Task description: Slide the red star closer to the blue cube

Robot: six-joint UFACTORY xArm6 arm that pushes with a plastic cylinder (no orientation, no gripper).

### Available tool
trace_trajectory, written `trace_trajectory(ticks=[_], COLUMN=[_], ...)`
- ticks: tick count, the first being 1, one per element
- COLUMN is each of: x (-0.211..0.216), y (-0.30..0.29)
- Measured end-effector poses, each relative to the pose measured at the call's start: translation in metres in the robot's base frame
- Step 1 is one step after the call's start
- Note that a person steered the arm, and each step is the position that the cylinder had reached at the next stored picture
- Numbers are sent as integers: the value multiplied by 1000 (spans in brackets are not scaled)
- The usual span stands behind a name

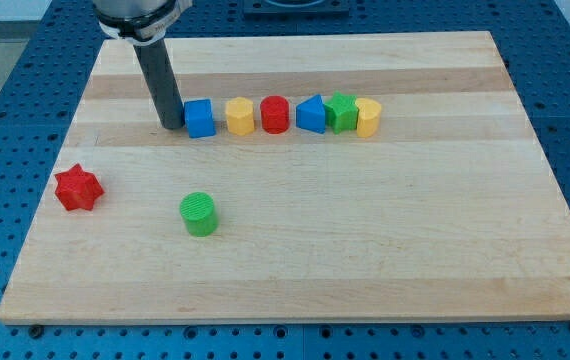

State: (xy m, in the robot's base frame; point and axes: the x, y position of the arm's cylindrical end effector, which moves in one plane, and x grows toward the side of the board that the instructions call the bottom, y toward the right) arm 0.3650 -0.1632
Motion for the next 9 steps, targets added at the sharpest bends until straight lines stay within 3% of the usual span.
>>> trace_trajectory(ticks=[2, 3, 5, 8, 9], x=[-16, -15, 78, 123, 134], y=[-138, -142, -142, -136, -108])
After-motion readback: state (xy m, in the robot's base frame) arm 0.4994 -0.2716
